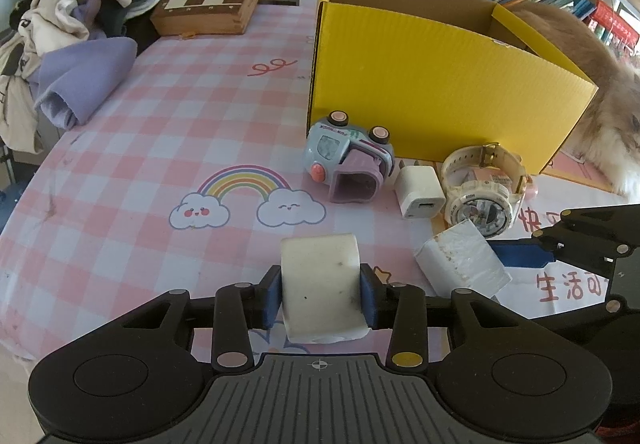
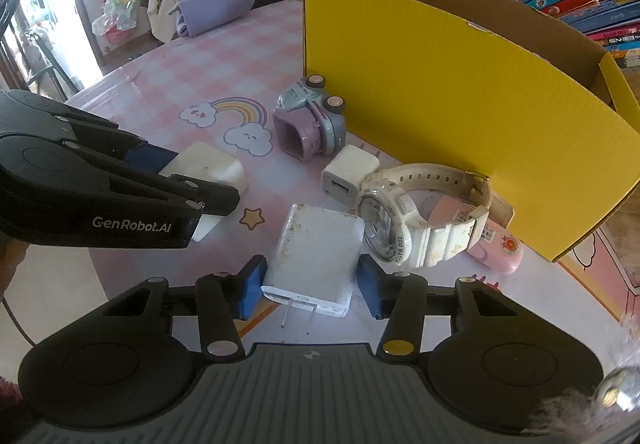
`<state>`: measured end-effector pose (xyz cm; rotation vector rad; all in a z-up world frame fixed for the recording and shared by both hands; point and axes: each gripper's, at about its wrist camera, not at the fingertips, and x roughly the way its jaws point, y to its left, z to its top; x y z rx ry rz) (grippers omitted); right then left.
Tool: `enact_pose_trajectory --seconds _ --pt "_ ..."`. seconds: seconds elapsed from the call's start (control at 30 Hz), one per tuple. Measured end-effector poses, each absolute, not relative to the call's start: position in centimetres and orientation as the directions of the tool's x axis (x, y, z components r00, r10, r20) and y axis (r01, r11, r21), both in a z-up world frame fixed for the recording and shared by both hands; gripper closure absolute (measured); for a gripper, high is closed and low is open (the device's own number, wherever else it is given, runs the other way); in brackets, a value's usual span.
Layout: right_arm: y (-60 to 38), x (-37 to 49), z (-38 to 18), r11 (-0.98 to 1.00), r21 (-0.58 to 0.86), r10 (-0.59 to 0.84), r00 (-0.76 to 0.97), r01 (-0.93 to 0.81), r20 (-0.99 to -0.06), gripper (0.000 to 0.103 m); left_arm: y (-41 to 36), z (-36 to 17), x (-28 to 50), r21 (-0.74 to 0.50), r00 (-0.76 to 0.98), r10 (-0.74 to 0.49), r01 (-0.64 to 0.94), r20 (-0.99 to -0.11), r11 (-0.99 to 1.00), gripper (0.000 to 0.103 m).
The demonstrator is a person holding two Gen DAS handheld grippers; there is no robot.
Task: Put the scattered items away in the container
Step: 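Grasp the white soap bar with the left tool while the right tool grasps the white charger, then lift the soap bar with the left tool while the right tool carries the charger over the box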
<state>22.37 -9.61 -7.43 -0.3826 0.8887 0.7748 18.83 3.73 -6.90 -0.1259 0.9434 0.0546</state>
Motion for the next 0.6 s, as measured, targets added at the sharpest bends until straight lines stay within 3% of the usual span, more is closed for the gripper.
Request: enact_pose_trajectory --seconds 0.17,0.6 --pt "-9.32 22.27 -7.5 0.678 0.001 0.432 0.398 -0.735 -0.809 0.053 3.94 -6.93 18.72 -0.094 0.59 -0.019 -0.096 -0.807 0.991 0.065" --pt "-9.89 21.52 -6.89 0.678 0.001 0.435 0.4 -0.735 -0.806 0.058 3.61 -6.12 17.85 -0.136 0.606 -0.065 -0.072 -0.793 0.988 0.074"
